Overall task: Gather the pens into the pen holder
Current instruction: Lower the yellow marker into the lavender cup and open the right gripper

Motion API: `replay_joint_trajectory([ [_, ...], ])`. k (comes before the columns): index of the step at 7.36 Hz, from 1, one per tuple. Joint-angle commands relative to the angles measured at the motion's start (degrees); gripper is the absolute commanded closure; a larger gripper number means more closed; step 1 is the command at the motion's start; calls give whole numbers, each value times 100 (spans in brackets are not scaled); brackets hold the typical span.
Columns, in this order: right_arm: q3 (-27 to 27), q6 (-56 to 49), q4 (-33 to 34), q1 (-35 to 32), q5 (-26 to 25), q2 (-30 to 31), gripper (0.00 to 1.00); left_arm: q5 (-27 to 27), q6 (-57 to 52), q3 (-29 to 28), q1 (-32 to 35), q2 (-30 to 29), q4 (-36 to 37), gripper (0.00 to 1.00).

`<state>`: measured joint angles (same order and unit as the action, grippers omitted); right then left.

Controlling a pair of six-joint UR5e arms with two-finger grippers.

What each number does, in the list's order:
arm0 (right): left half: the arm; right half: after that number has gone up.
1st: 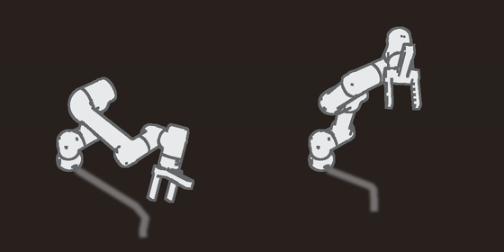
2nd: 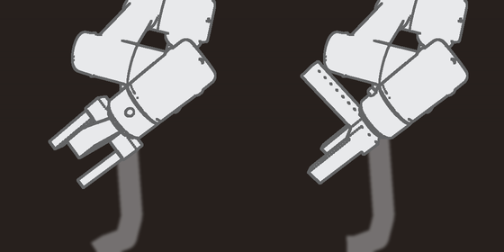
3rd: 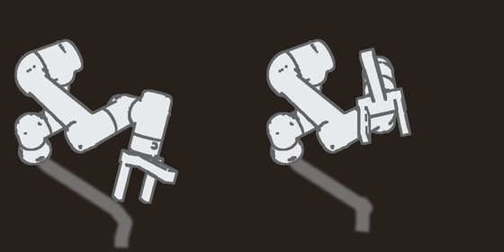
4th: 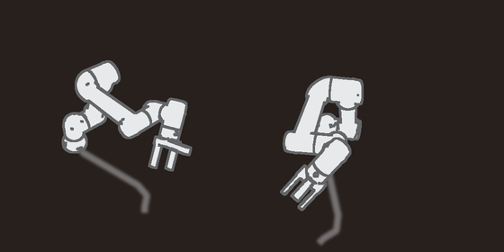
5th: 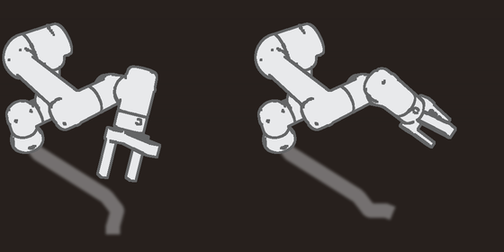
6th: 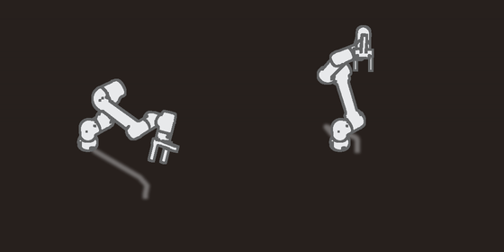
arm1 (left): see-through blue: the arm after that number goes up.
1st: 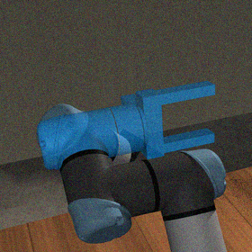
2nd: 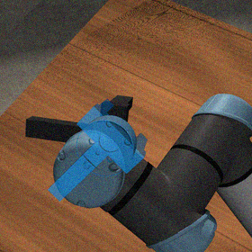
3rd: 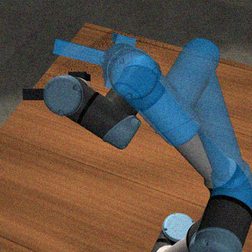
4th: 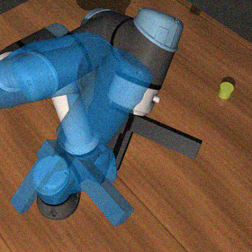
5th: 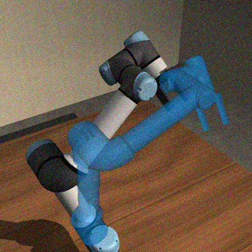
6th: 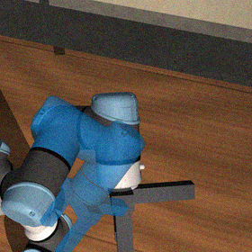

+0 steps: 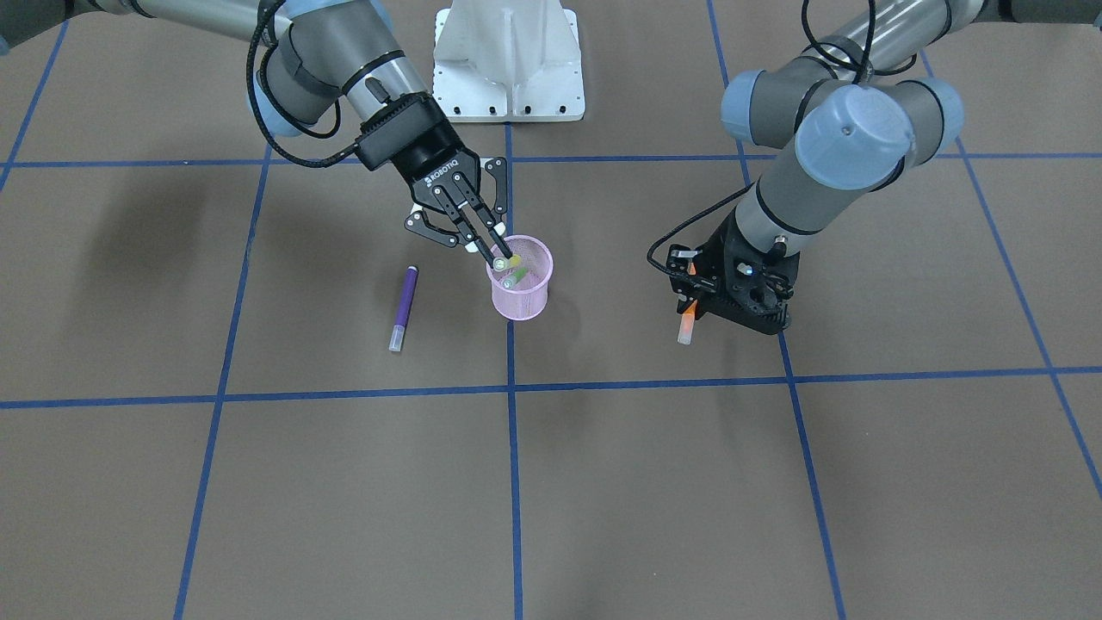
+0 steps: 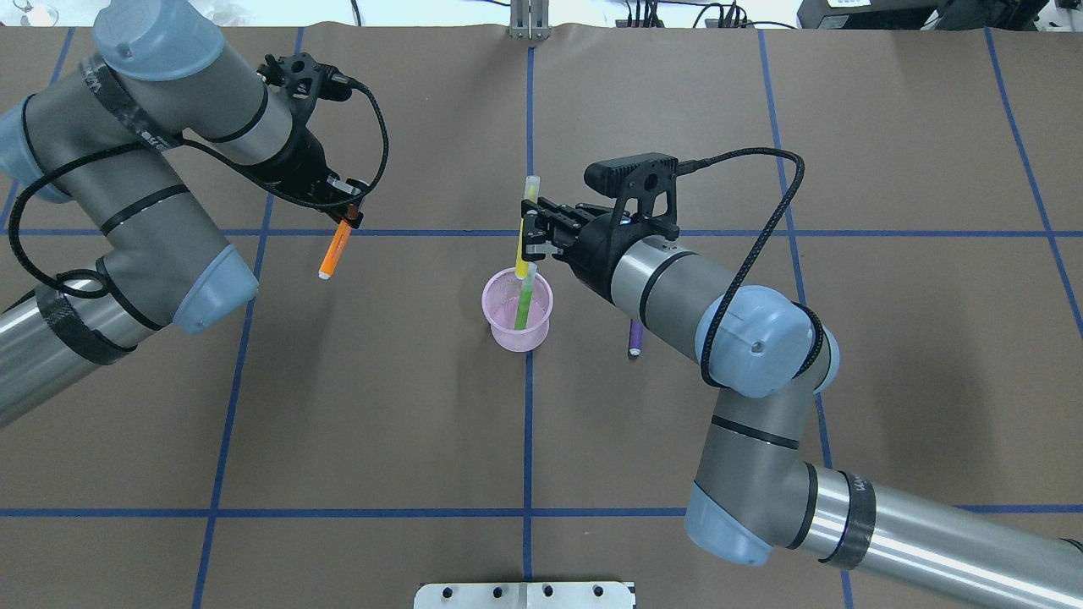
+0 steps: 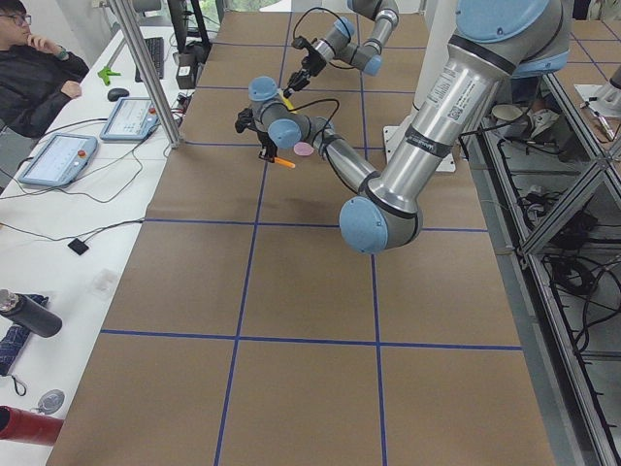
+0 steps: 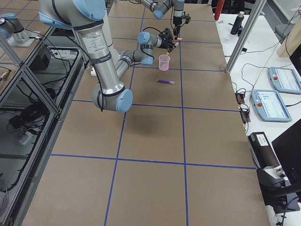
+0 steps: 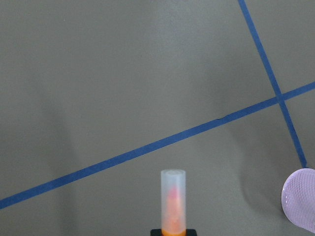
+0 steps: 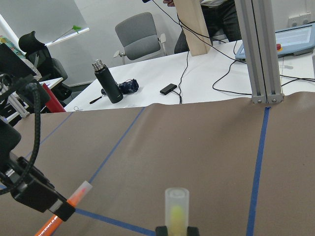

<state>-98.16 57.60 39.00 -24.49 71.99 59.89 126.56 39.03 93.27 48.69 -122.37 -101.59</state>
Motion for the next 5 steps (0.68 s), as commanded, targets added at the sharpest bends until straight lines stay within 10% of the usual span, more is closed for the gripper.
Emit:
replay_joint_trajectory([
  [1,200,-30,3,180,-123,-3,100,-8,0,-11,0,3,-10,100],
  [4,350,-170,-6,436,-510,-12,100,-8,0,-37,0,3,-10,100],
  [5,402,-171,-6,488,-545,-151,40,-9,0,-46,-8,3,-10,100],
])
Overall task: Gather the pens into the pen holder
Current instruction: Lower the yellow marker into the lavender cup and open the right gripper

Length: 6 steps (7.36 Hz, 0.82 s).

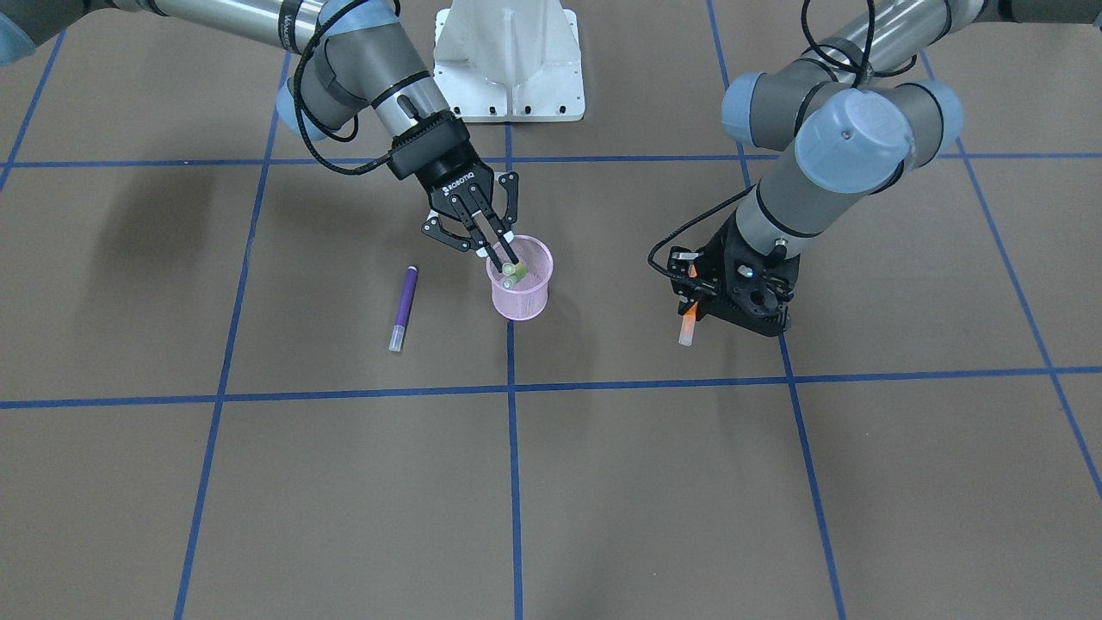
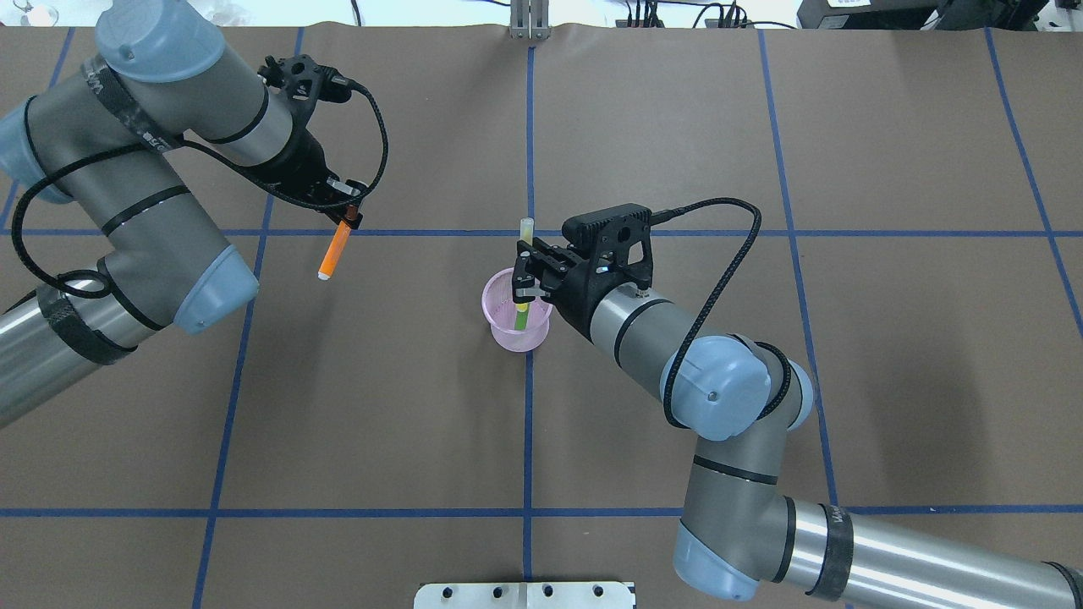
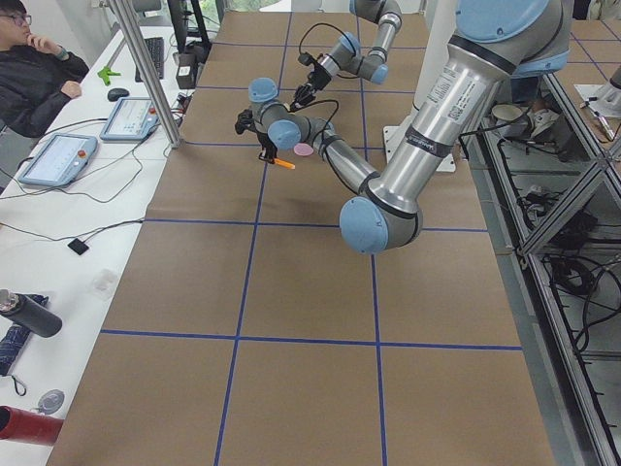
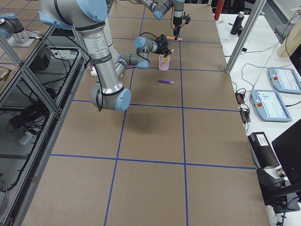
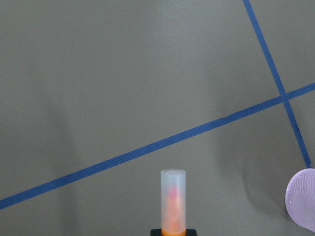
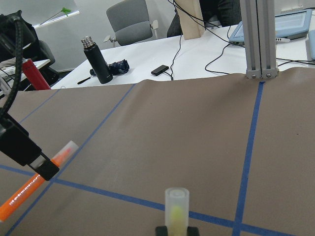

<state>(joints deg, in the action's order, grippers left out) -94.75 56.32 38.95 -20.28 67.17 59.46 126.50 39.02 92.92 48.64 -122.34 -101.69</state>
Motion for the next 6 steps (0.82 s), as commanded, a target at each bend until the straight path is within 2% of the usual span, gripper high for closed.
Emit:
replay_joint_trajectory([
  [1,262,-42,-1,120,-255,-284,1,-2,0,-10,-3,0,0,100],
  [4,194,-59,-10,156,-310,-339,1,-2,0,7,-3,-26,26,100],
  [5,107,-51,-27,77,-197,-338,1,-2,0,7,5,-44,35,100],
  [6,-94,-7,7,-106,301,-321,1,-2,9,33,23,-61,44,100],
])
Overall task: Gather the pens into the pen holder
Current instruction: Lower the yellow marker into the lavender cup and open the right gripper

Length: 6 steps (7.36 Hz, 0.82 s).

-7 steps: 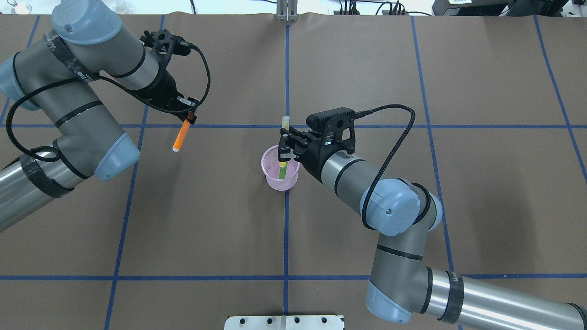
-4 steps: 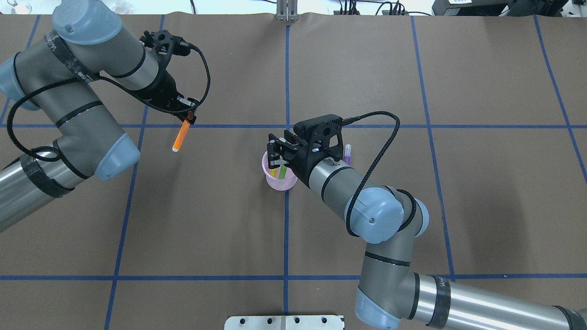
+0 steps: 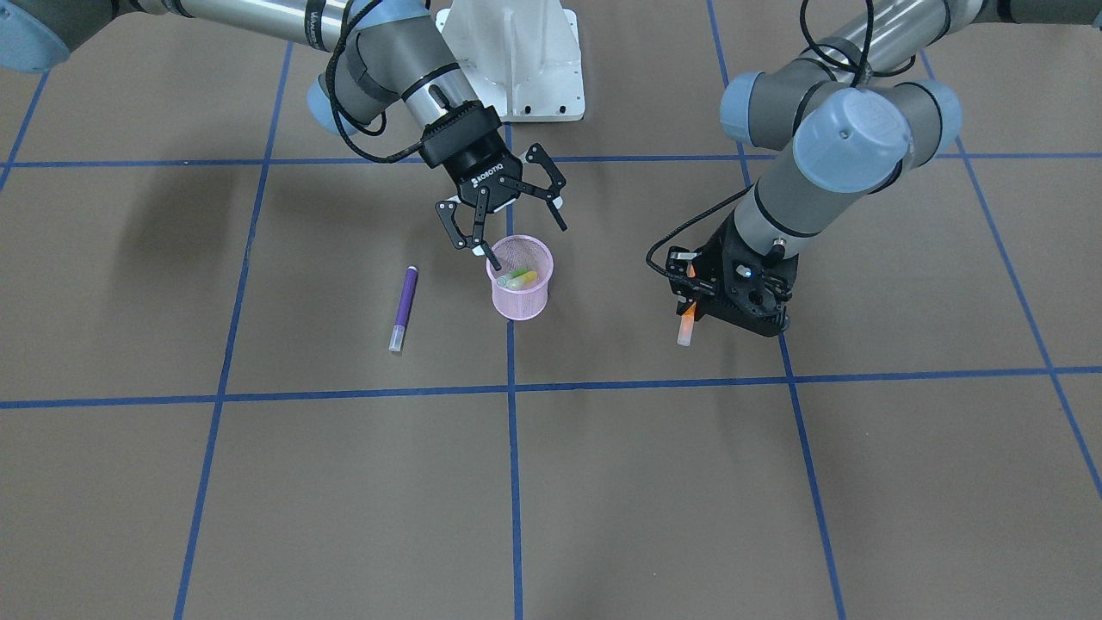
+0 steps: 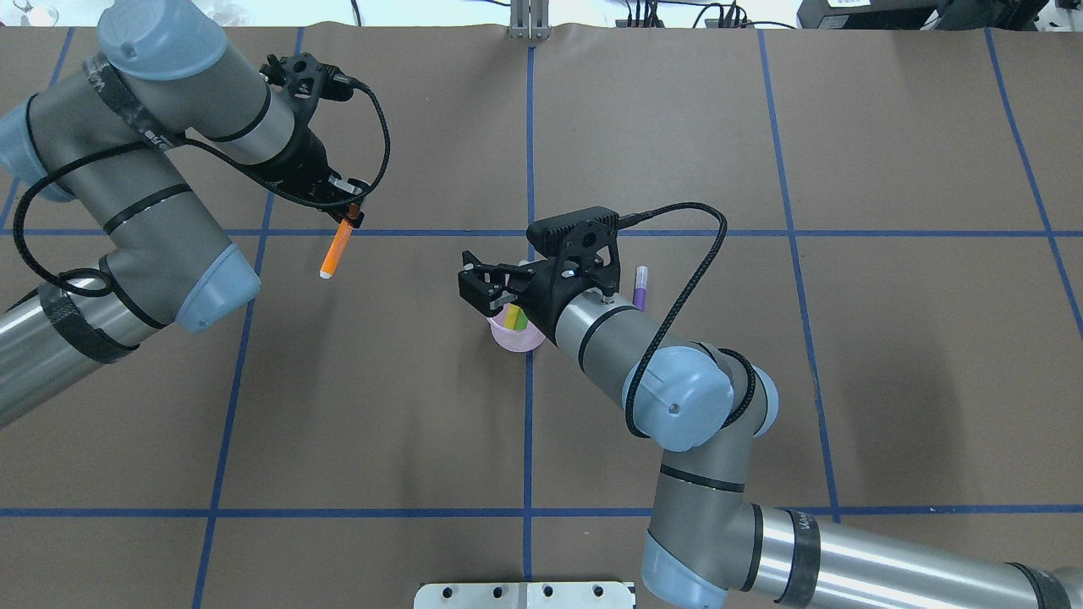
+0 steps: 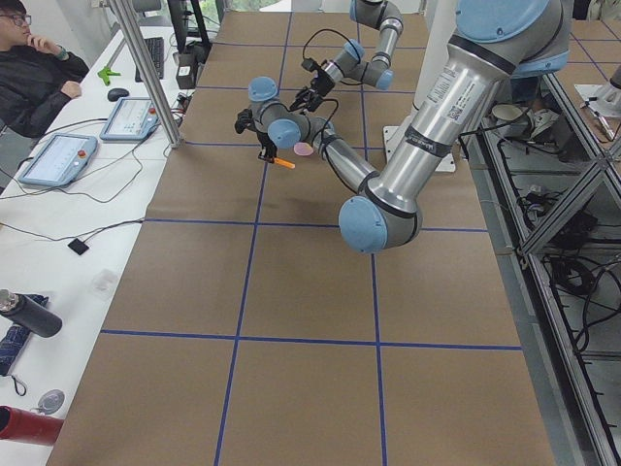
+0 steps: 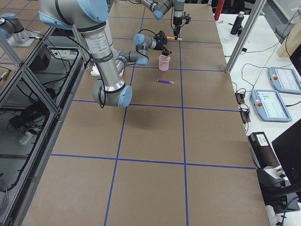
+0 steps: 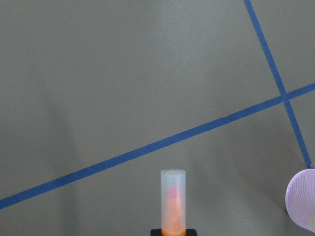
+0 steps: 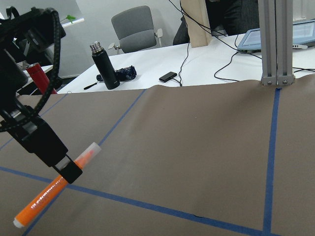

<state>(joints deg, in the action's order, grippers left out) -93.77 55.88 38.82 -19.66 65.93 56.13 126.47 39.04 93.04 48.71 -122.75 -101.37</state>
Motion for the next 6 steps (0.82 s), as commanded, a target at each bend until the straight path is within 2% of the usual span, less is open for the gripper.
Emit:
replay_joint_trajectory([
  [1,-377,98,168,-457,968,90,1,0,68,178,77,-38,12,100],
  [2,-396,455,265,-660,1322,239,1,-43,112,379,121,-39,-5,100],
  [4,-405,1054,781,-1554,3083,477,1,-96,750,758,156,-108,-41,100],
  [5,-414,1187,1420,-2002,4040,530,1,-480,1172,1064,148,-213,-41,100],
  [6,-432,1389,2349,-2442,5033,513,1,-831,1672,1319,139,-232,-102,100],
])
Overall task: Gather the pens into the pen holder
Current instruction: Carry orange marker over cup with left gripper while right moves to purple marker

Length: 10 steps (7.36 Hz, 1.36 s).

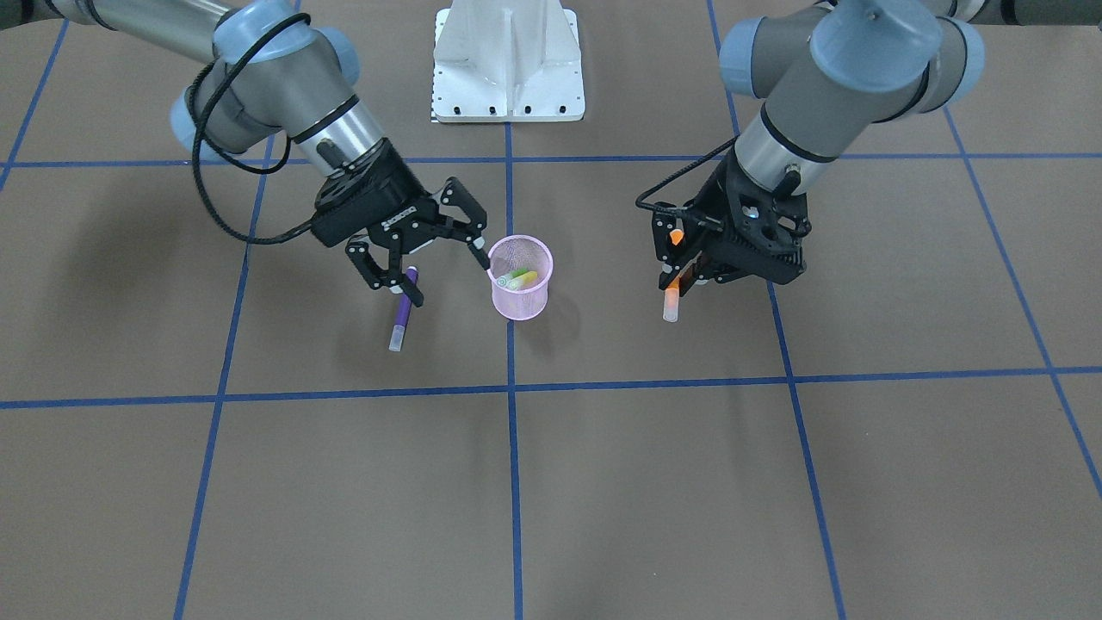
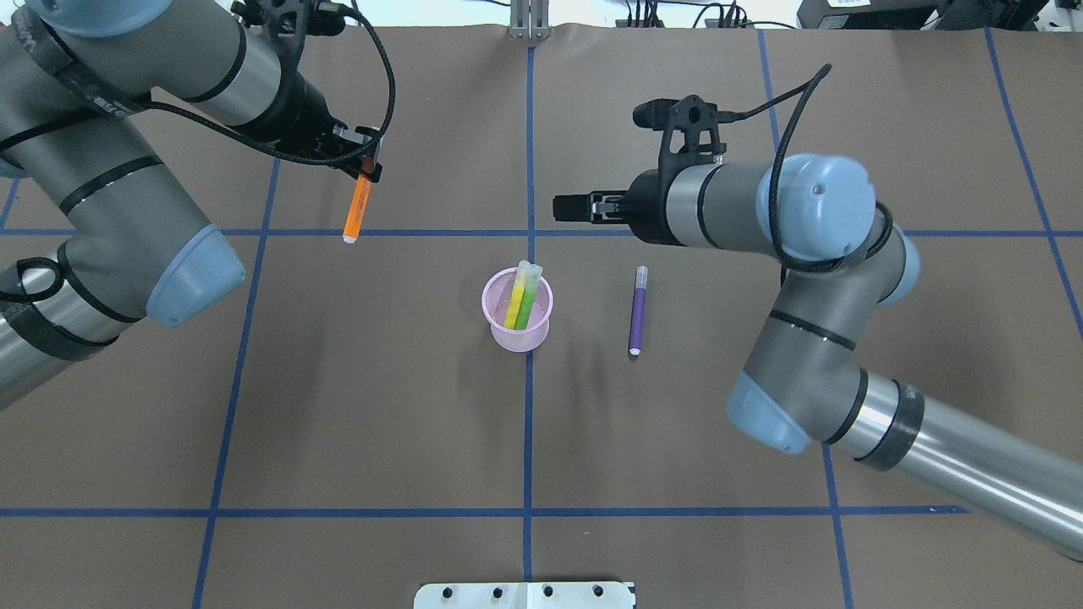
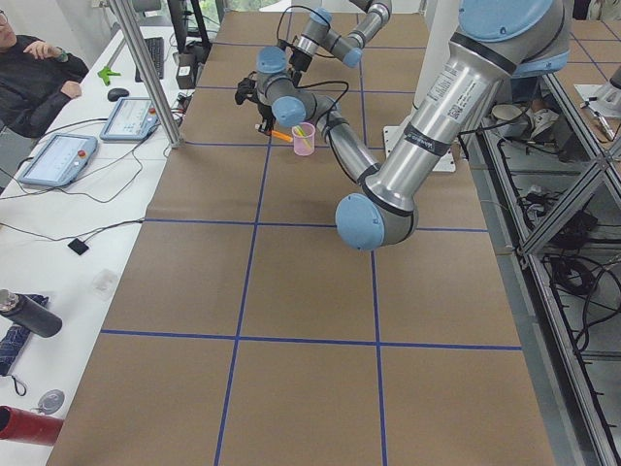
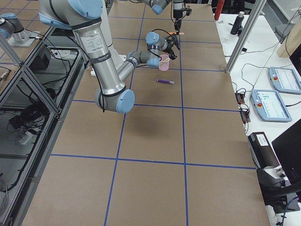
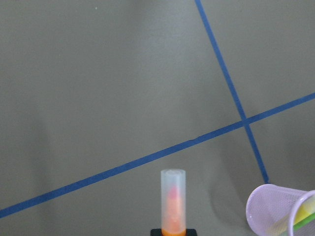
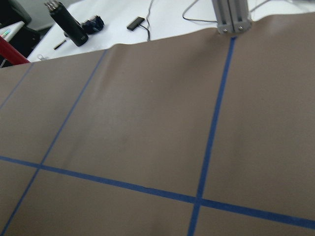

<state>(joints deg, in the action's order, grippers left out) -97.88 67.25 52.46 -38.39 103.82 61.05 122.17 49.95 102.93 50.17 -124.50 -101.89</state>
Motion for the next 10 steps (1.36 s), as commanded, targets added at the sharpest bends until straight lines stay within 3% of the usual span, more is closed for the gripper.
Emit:
replay_joint_trajectory([
  [1,-116,253,1577,-756,1568,30,1,-631,960,394,-42,-91,-511,100],
  [2,-73,331,1931,-749,1562,30,1,-1329,1408,403,-242,-48,-1064,100],
  [4,-64,656,2529,-732,1606,-5,1,-4046,1517,359,-1756,57,-1605,100],
  [5,-55,683,2819,-723,1772,4,1,-4661,1770,307,-2130,66,-1824,100],
  [7,172,692,2954,-653,1826,-31,1,-4992,1782,298,-2300,128,-1887,100],
  [10,655,754,2928,-469,1817,-328,1,-5185,1746,-185,-2345,58,-2202,100],
])
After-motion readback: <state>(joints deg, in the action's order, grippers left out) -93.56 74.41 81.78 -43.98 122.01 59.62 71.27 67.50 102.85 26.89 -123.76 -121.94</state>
